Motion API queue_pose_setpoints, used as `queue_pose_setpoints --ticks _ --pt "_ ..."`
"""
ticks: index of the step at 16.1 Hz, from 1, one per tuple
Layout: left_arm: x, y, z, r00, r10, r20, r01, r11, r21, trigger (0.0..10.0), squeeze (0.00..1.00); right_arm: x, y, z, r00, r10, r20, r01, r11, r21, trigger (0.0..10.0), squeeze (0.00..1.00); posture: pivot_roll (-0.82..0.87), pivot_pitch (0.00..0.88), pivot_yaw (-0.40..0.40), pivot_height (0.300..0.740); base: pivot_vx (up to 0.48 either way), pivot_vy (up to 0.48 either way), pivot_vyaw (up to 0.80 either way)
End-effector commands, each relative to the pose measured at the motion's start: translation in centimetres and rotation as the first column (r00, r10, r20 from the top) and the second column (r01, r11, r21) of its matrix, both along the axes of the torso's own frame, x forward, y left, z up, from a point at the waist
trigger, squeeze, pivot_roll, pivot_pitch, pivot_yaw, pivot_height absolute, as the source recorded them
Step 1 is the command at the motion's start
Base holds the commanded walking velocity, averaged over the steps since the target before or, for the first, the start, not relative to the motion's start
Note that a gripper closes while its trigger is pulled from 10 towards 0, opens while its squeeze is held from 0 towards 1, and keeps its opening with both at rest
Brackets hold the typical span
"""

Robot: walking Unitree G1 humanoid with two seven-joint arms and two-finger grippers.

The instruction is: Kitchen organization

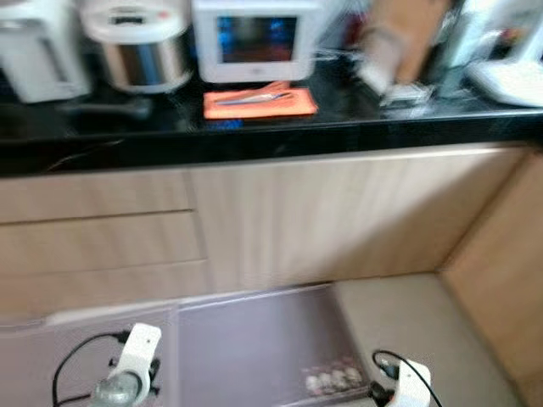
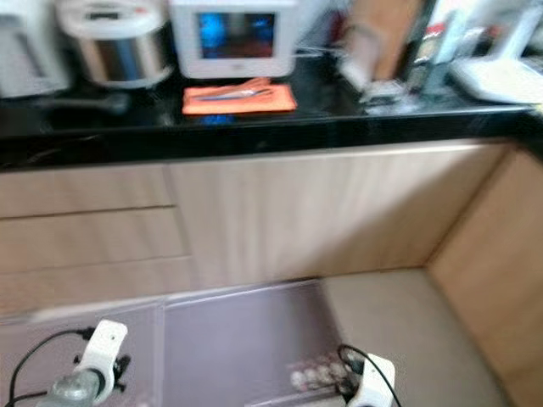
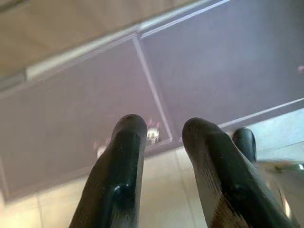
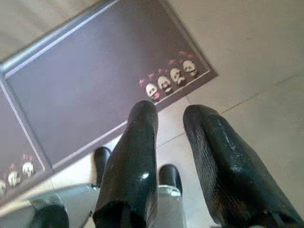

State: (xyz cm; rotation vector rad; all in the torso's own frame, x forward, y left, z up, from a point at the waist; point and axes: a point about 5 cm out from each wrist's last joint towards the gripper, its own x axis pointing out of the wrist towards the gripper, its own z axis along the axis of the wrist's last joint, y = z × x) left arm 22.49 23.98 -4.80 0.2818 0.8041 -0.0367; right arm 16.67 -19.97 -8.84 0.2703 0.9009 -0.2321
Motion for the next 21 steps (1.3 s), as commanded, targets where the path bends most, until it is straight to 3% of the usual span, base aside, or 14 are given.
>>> queue_pose_setpoints --ticks 1,5,9,16,21 --pt "-0.7 0.5 -0.3 0.999 0.015 -0.031 -0.014 1.0 0.014 10.0 0.0 0.2 0.2 0.1 1.0 0.01 0.003 -0.01 1.0 0.002 10.0 0.0 0.22 0.0 -0.032 0.74 0.0 0.0 0.8" --pt "-1.1 1.2 -0.4 0.999 0.016 -0.042 -0.015 0.999 0.028 10.0 0.0 0.1 0.8 -0.1 1.0 0.015 -0.006 -0.015 1.0 0.012 10.0 0.0 0.2 0.0 -0.014 0.74 0.0 0.0 0.75" --pt "-1.4 1.4 -0.5 0.999 0.023 -0.042 -0.022 1.0 0.021 10.0 0.0 -0.2 0.5 -0.2 1.0 0.005 -0.015 -0.005 1.0 0.018 10.0 0.0 0.21 0.0 -0.028 0.74 0.0 0.0 0.0" --pt "-1.7 -0.1 -1.2 0.997 0.028 -0.069 -0.028 1.0 -0.005 10.0 0.0 -0.2 -0.4 -0.1 1.0 0.008 -0.015 -0.007 1.0 0.002 10.0 0.0 0.19 0.0 -0.061 0.74 0.0 0.0 0.0" --pt "-1.9 -0.3 -1.4 0.996 0.05 -0.08 -0.053 0.998 -0.035 10.0 0.0 -0.2 -0.7 0.0 1.0 0.015 -0.027 -0.015 1.0 -0.005 10.0 0.0 0.18 0.0 -0.075 0.74 0.0 0.0 0.0"
